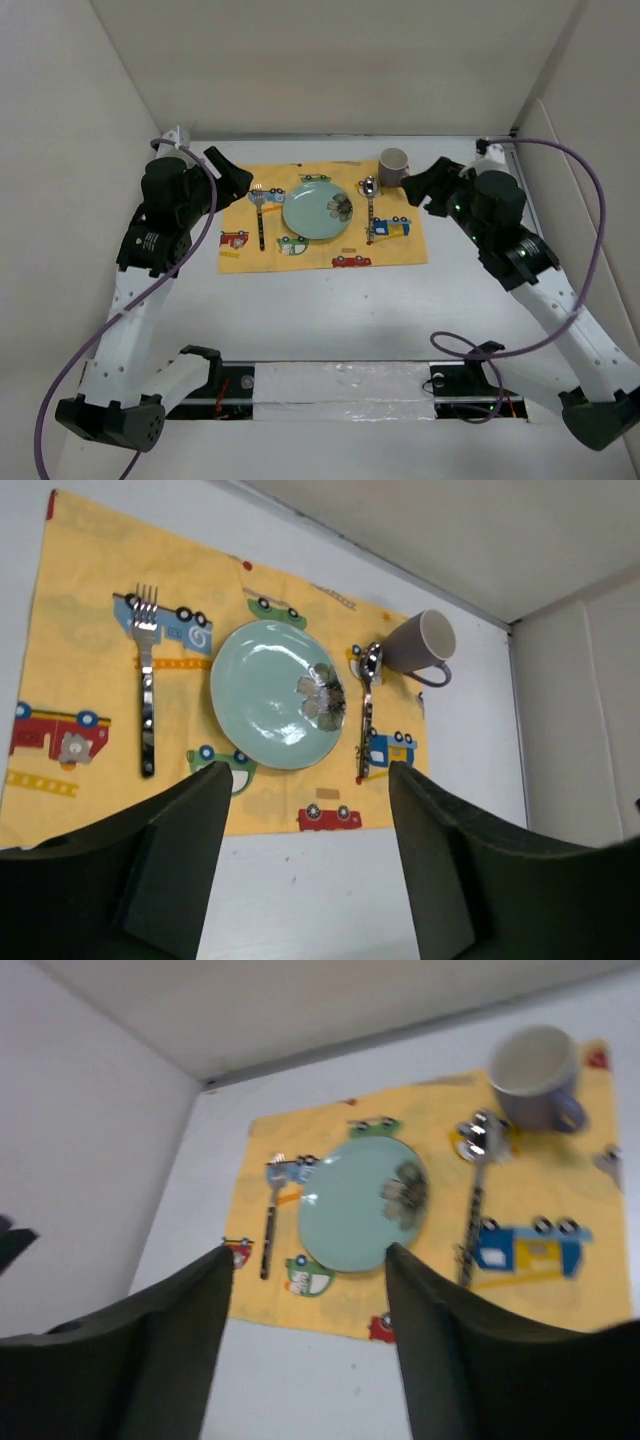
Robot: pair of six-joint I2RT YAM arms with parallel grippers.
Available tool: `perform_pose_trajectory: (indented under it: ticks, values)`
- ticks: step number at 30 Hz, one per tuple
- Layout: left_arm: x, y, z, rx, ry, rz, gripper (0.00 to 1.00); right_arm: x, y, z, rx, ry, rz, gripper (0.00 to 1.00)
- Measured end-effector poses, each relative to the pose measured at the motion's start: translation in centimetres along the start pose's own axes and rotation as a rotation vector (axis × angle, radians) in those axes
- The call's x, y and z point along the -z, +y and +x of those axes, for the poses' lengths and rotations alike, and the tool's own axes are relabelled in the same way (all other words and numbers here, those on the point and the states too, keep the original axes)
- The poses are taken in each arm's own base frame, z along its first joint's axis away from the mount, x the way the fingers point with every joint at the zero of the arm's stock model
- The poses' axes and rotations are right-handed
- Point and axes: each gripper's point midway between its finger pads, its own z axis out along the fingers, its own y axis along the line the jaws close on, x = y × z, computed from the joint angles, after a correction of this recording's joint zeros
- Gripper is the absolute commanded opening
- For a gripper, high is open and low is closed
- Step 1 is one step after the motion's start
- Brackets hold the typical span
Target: Set the dinner table for one person
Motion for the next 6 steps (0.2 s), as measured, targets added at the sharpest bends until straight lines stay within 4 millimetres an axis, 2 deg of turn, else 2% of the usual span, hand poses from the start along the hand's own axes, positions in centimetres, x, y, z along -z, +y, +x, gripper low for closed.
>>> perform_pose_trajectory:
  ticks: [3, 6]
  values:
    - [-0.2, -1.1, -1.1, -0.007, -0.043, 0.045, 0.66, 3.4, -4.9, -0.2, -0.003, -0.028, 0.173, 0.77]
    - [-0.6, -1.9, -1.9, -0.015, -0.065, 0.081, 0.68, 4.9, -8.0, -1.7, -0.004, -0.075, 0.288, 0.77]
